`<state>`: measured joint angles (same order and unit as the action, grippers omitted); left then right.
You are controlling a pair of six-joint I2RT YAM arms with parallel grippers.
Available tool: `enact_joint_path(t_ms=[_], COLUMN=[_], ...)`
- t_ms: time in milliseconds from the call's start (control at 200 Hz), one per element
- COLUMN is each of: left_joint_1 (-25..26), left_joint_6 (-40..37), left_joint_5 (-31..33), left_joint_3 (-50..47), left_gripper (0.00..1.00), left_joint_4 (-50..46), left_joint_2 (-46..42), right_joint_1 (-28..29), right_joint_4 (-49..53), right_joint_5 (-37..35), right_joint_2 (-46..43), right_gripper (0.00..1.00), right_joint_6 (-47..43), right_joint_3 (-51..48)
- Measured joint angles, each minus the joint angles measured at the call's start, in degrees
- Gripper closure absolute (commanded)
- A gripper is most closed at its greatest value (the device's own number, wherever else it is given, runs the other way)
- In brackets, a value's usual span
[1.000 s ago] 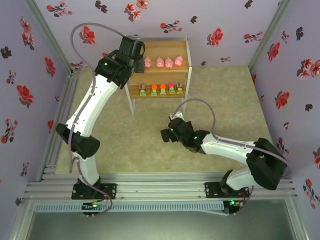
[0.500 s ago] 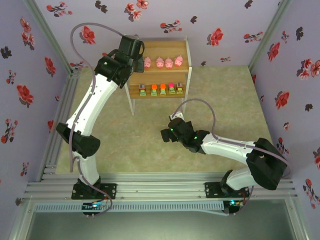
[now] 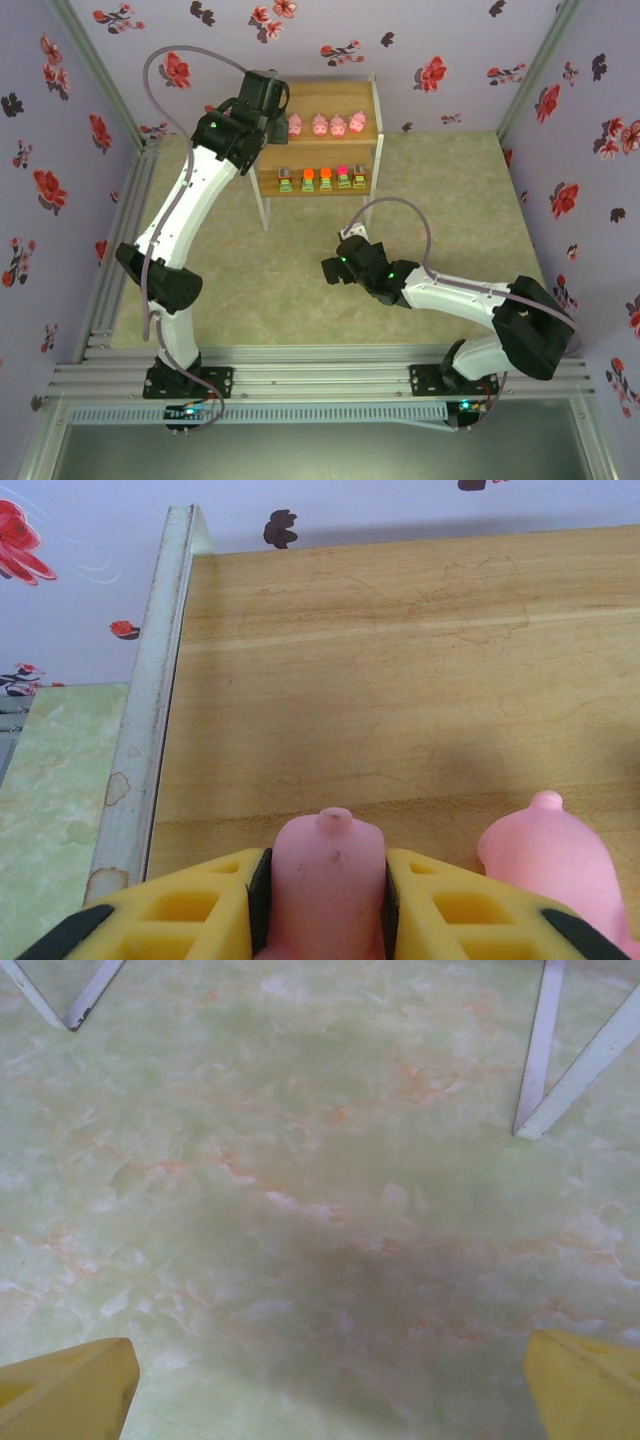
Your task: Place and organize the plastic toys onto the shelf
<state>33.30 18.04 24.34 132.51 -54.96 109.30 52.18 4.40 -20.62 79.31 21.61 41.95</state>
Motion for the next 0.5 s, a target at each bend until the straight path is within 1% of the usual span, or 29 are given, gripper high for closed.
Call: enact_joint_path(t_ms=[260, 500], left_joint_1=[0.0, 0.0], left_joint_6=[0.0, 0.0], left_joint_5=[0.0, 0.0], left_joint_3=[0.0, 0.0], left_gripper=[0.63, 0.59], left_joint_4=[0.0, 0.0], left_joint_2=[0.2, 0.2], right_joint_1=[0.0, 0.0], right_joint_4=[0.0, 0.0], right_joint_5=[0.0, 0.0], right_joint_2=[0.0, 0.0], right_gripper=[0.01, 0.01], right_joint_6=[0.0, 0.0], right_joint_3=[0.0, 0.0])
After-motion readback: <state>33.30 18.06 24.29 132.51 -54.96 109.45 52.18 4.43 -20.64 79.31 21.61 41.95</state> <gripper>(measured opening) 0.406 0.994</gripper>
